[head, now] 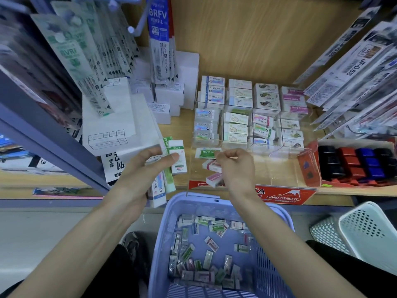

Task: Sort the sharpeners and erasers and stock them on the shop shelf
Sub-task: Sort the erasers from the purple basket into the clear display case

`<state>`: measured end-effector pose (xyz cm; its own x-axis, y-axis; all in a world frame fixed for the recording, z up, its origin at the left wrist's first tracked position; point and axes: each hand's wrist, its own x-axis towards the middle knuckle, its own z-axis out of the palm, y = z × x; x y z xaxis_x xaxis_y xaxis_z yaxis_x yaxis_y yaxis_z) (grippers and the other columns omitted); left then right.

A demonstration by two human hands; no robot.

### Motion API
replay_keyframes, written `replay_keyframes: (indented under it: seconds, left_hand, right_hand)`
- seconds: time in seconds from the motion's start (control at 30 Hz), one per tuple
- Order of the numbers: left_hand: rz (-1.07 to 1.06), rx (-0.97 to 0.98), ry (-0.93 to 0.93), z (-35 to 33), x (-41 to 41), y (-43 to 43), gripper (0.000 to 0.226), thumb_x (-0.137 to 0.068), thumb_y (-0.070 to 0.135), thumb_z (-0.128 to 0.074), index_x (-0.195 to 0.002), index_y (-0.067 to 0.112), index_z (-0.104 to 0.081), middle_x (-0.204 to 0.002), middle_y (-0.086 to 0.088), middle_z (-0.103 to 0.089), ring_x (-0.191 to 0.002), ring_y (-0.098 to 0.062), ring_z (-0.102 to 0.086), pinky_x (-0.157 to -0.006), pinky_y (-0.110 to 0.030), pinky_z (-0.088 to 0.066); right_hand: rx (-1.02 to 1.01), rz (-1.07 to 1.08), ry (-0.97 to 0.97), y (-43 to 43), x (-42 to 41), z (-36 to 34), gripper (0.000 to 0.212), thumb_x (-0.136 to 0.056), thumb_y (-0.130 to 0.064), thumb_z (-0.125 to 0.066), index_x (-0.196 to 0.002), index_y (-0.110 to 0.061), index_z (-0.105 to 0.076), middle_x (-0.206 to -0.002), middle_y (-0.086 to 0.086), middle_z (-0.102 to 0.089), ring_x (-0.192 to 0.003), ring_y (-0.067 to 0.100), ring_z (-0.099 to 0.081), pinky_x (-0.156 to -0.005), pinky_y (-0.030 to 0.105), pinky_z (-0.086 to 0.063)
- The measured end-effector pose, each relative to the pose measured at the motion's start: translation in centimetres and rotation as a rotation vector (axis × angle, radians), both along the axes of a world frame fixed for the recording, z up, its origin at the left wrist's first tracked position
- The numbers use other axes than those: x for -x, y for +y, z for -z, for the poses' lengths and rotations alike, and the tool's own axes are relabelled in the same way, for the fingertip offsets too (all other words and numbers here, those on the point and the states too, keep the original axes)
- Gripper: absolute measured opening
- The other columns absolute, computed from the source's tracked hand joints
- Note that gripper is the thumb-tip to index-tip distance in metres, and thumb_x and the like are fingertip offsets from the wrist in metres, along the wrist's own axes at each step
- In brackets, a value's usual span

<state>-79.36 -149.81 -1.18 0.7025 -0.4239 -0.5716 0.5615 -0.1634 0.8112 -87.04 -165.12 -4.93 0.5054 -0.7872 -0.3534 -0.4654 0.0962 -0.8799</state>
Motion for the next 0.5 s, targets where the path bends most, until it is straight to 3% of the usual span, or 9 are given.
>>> replay_keyframes:
  seconds: [0.13, 0.3, 0.43, 0.5]
  left_hand:
    - [0.004, 0.004, -0.005, -0.1, 0.1, 0.0, 0.031, -0.078, 0.024, -0.072, -0.108, 0.026, -0.066, -0.085, 0.006, -0.075, -0.077, -0.017, -0.069, -0.062, -0.028, -0.055]
    - [-0.002, 0.014, 0.001, -0.2, 0.1, -0.1, 0.031, -0.078, 0.023, -0.072, -0.109, 0.025, -0.066, -0.081, 0.008, -0.074, -0.068, -0.011, -0.068, -0.049, -0.020, -0.051]
    - [0.004, 0.003, -0.002, -0.3, 0.1, -0.2, 0.032, -0.078, 0.025, -0.072, -0.109, 0.027, -0.065, -0.074, 0.011, -0.073, -0.062, -0.005, -0.067, -0.044, -0.018, -0.047]
    - [0.010, -0.006, -0.009, -0.3, 0.0, -0.2, 0.033, -0.078, 0.026, -0.072, -0.110, 0.027, -0.065, -0.074, 0.010, -0.073, -0.061, -0.005, -0.067, -0.044, -0.019, -0.047]
  right_hand:
    - [0.015, 0.057, 0.000, 0.5, -0.7, 0.1, 0.017, -0.088, -0.018, -0.062, -0.071, -0.020, -0.061, -0.075, 0.000, -0.068, -0.054, 0.028, -0.065, -0.062, 0.040, -0.055]
    - [0.054, -0.106, 0.055, -0.2, 0.0, -1.0, 0.026, -0.093, -0.011, -0.055, -0.069, -0.013, -0.067, -0.048, -0.005, -0.059, -0.029, 0.008, -0.049, -0.039, 0.016, -0.038]
    - [0.280, -0.341, 0.269, -0.9, -0.3, -1.0, 0.034, -0.090, -0.014, -0.051, -0.058, -0.011, -0.060, -0.044, -0.005, -0.047, -0.037, 0.007, -0.041, -0.051, 0.026, -0.040]
    - [0.332, -0.395, 0.307, -0.7, -0.4, -0.9, 0.026, -0.088, -0.013, -0.048, -0.067, -0.004, -0.061, -0.053, 0.002, -0.057, -0.048, 0.016, -0.050, -0.060, 0.032, -0.047]
